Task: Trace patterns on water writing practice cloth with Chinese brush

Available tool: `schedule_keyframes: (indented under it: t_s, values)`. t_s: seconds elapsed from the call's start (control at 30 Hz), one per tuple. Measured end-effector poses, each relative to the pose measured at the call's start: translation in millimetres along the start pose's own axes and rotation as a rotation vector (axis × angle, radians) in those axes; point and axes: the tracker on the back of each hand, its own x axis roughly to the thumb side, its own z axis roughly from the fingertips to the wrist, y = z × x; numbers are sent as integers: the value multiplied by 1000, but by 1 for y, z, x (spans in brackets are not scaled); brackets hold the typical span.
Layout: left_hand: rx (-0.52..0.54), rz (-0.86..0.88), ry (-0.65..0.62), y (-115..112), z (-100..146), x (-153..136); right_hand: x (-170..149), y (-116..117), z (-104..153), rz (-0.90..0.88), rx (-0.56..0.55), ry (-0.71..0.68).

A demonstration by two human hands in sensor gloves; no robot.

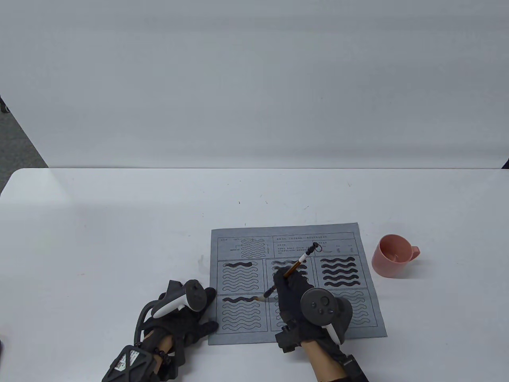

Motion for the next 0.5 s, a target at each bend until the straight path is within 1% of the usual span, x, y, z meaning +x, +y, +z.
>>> schedule_keyframes:
  t_s: [0.13,0.23,0.33,0.4,0.5]
  values:
    - [0,0,0,0,0,0,2,-1,0,-35,-12,-2]
    - [0,0,0,0,0,0,8,-3,2,-157,-24,-10]
    - [0,0,0,0,0,0,14,0,4,-260,-2,-12]
    - [0,0,0,0,0,0,17,3,6,-277,25,-32]
    - [0,0,0,0,0,0,23,9,8,-257,58,-73]
